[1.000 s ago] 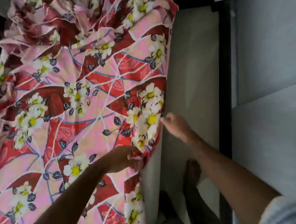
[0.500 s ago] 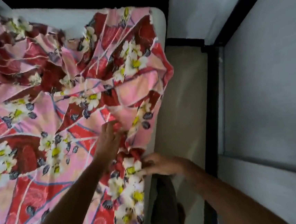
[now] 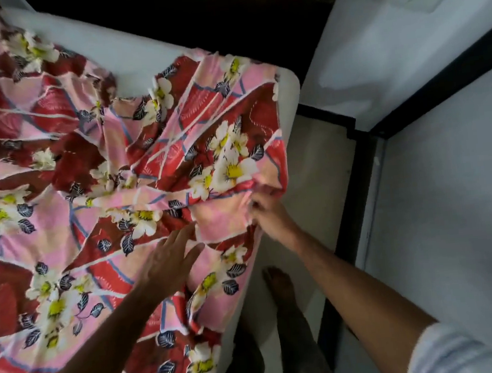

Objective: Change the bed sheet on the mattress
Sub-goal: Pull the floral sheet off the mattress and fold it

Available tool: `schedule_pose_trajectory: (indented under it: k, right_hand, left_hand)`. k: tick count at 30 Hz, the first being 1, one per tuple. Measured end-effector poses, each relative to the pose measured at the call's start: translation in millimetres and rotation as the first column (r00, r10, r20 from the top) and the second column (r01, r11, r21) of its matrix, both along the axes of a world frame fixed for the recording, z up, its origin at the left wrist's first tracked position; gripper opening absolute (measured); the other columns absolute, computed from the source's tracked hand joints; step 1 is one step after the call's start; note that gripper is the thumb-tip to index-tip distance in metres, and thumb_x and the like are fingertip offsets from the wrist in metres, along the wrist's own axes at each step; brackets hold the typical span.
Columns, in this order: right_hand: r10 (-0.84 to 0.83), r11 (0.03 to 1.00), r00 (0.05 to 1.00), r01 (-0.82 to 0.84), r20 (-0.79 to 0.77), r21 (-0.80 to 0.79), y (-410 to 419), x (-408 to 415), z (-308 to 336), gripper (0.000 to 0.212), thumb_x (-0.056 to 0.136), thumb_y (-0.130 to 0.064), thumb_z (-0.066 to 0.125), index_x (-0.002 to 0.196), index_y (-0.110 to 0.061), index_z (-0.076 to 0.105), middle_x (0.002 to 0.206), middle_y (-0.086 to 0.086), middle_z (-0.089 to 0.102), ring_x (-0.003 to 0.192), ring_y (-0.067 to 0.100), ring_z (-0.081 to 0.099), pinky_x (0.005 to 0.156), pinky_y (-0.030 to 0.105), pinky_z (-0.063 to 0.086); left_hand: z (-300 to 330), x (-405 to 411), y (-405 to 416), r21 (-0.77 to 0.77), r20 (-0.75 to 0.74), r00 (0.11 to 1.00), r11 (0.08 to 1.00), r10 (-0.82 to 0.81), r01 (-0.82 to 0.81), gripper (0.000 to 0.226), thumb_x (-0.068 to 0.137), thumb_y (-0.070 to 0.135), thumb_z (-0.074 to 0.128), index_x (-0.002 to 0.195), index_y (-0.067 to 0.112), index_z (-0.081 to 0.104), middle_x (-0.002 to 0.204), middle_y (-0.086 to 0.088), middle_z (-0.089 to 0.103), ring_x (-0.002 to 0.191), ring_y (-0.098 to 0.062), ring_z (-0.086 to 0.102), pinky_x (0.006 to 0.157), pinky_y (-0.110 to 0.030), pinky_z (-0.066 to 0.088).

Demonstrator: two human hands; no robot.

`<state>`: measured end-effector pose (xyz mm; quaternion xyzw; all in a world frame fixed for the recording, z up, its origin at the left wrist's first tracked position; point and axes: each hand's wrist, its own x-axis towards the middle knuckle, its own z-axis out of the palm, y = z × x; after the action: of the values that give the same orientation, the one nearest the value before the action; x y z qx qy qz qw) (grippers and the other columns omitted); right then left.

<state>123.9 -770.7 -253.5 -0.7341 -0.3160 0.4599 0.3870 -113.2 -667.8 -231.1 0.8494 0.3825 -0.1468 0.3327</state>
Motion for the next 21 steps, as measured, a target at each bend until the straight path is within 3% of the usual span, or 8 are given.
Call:
schedule_pose_trajectory:
  k: [2, 4, 7, 9, 11, 14, 18, 21]
  right_hand:
    - [0.463, 0.886, 0.881, -0.461, -0.094, 0.046, 2, -24, 35, 0.026, 0.092, -0.002, 0.060, 0.074, -0.020, 0.054, 0.070, -0.010, 0.049, 0.056, -0.005, 0.048, 0.059, 0.014, 0.039]
    - [0.806, 0.579, 0.565, -0.814, -0.176, 0.038, 2, -46, 59, 0.032, 0.095, -0.008, 0.062, 0.075, -0.028, 0.048, 0.071, -0.009, 0.053, 0.057, -0.004, 0.052, 0.058, 0.014, 0.041]
    - [0.918, 0.360, 0.378, -0.921, -0.123, -0.147, 19, -22, 55, 0.008, 0.095, -0.006, 0.059, 0.087, -0.009, 0.058, 0.076, 0.004, 0.059, 0.073, 0.021, 0.057, 0.057, 0.021, 0.039]
    - [0.902, 0.403, 0.431, -0.859, -0.019, -0.316, 46, 29, 44, 0.010, 0.093, 0.000, 0.055, 0.093, 0.005, 0.063, 0.074, 0.004, 0.054, 0.080, 0.025, 0.055, 0.057, 0.022, 0.039]
    - [0.724, 0.655, 0.677, -0.615, 0.132, -0.440, 79, 86, 29, 0.017, 0.091, -0.001, 0.054, 0.101, 0.004, 0.066, 0.085, 0.008, 0.063, 0.086, 0.026, 0.061, 0.072, 0.029, 0.052]
    - [0.051, 0.939, 0.974, 0.028, 0.219, -0.341, 134, 152, 16, 0.028, 0.089, -0.028, 0.058, 0.101, -0.003, 0.066, 0.099, 0.016, 0.072, 0.085, 0.031, 0.071, 0.080, 0.042, 0.060]
    - [-0.329, 0.900, 0.944, 0.311, -0.009, -0.305, 191, 168, 12, 0.075, 0.080, -0.057, 0.069, 0.131, -0.005, 0.056, 0.120, 0.010, 0.068, 0.095, 0.025, 0.070, 0.074, 0.035, 0.062]
    - [-0.272, 0.947, 0.961, 0.276, 0.049, -0.166, 205, 156, 19, 0.041, 0.093, -0.032, 0.068, 0.125, -0.007, 0.062, 0.113, 0.006, 0.070, 0.086, 0.016, 0.063, 0.055, 0.015, 0.043]
  left_hand:
    - [19, 22, 8, -0.076, -0.014, 0.989, 0.986, 0.145, -0.146, 0.059, 0.106, 0.052, 0.034, 0.151, 0.015, 0.041, 0.149, -0.010, 0.049, 0.134, -0.032, 0.048, 0.109, -0.046, 0.038]
    - [36, 48, 21, -0.175, 0.045, 0.918, 0.908, 0.393, -0.380, 0.056, 0.104, 0.049, 0.044, 0.150, 0.016, 0.039, 0.137, -0.014, 0.057, 0.124, -0.033, 0.056, 0.103, -0.045, 0.043]
    - [47, 77, 40, -0.158, 0.113, 0.906, 0.908, 0.407, -0.388, 0.053, 0.099, 0.034, 0.061, 0.144, 0.019, 0.038, 0.113, -0.011, 0.067, 0.092, -0.031, 0.067, 0.078, -0.041, 0.052]
    - [45, 91, 52, -0.015, 0.103, 0.963, 0.968, 0.250, -0.250, 0.050, 0.097, 0.030, 0.063, 0.141, 0.018, 0.042, 0.118, -0.010, 0.065, 0.100, -0.032, 0.067, 0.079, -0.045, 0.054]
    - [38, 100, 62, 0.166, 0.037, 0.993, 0.979, 0.111, -0.116, 0.051, 0.097, 0.033, 0.061, 0.142, 0.018, 0.045, 0.129, -0.008, 0.058, 0.114, -0.030, 0.061, 0.087, -0.050, 0.054]
    - [20, 111, 72, 0.223, -0.053, 0.995, 0.972, 0.088, -0.074, 0.058, 0.092, 0.033, 0.063, 0.145, 0.019, 0.044, 0.139, -0.006, 0.048, 0.125, -0.030, 0.051, 0.096, -0.052, 0.051]
    - [-10, 110, 63, 0.053, -0.112, 0.992, 0.997, 0.057, -0.051, 0.076, 0.089, 0.038, 0.072, 0.154, 0.023, 0.036, 0.156, -0.008, 0.034, 0.142, -0.031, 0.035, 0.115, -0.046, 0.036]
    - [-15, 107, 61, 0.057, -0.099, 0.995, 0.998, 0.026, -0.021, 0.075, 0.093, 0.043, 0.066, 0.156, 0.024, 0.031, 0.159, -0.005, 0.030, 0.144, -0.028, 0.033, 0.116, -0.043, 0.037]
